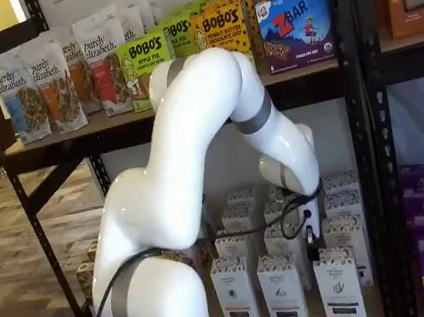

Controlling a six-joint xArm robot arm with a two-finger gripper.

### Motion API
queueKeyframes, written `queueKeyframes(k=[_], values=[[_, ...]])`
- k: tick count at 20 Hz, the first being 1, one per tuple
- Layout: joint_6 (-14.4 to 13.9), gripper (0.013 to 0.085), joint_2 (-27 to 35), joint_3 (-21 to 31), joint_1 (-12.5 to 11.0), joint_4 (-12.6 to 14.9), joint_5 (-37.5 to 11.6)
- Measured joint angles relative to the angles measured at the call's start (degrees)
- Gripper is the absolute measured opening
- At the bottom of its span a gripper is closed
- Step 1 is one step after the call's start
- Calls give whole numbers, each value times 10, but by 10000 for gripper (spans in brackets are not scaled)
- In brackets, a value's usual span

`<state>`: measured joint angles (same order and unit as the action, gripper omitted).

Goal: Pick up the white box with a green strip in the middle, on the bottom shelf, the sixth box from the left

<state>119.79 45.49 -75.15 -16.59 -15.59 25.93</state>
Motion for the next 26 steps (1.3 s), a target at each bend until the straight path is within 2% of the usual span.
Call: queueKeyframes(k=[3,6,13,16,19,26], values=[[-27,850,10,-28,-1,29,39],[-41,850,20,-46,-1,45,51],[-123,850,53,-85,-5,146,57],[-141,850,75,-107,-8,172,59],[-151,850,99,-134,-10,186,68],[-154,850,148,-193,-10,190,80]])
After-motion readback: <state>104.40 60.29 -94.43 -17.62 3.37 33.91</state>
